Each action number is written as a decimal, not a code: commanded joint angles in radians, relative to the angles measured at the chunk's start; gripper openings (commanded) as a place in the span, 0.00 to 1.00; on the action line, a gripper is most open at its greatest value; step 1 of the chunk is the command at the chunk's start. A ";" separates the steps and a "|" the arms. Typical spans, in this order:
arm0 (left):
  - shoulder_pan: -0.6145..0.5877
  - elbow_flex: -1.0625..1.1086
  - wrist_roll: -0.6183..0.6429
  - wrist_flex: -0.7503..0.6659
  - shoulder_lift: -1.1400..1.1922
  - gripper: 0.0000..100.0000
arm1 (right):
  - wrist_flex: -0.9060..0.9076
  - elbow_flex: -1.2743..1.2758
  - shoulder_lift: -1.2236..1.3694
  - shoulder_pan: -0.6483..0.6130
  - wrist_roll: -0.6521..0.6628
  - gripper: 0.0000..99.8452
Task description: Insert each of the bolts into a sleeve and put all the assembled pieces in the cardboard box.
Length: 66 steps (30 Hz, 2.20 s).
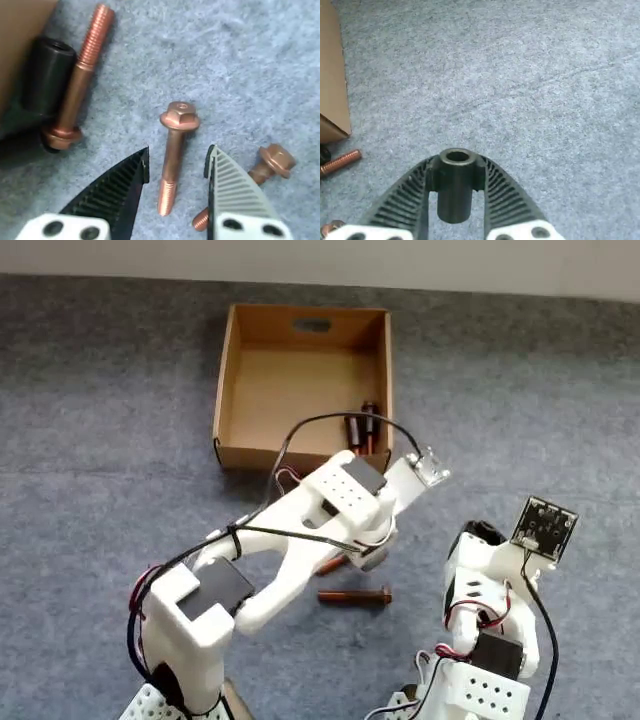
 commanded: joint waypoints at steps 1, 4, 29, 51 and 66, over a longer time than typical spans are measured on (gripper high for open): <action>-0.022 0.016 -0.006 -0.083 -0.005 0.20 | -0.016 -0.012 -0.012 0.007 -0.003 0.01; -0.053 0.050 -0.006 -0.170 -0.005 0.20 | -0.016 -0.010 -0.012 0.007 -0.003 0.01; -0.108 0.085 -0.008 0.101 -0.059 0.01 | -0.016 -0.010 -0.012 0.007 -0.003 0.01; -0.470 0.605 -0.094 -0.166 -0.530 0.16 | -0.018 0.004 -0.012 -0.039 -0.002 0.01; -0.475 0.719 -0.098 -0.288 -0.529 0.17 | -0.018 0.004 -0.012 -0.039 -0.002 0.01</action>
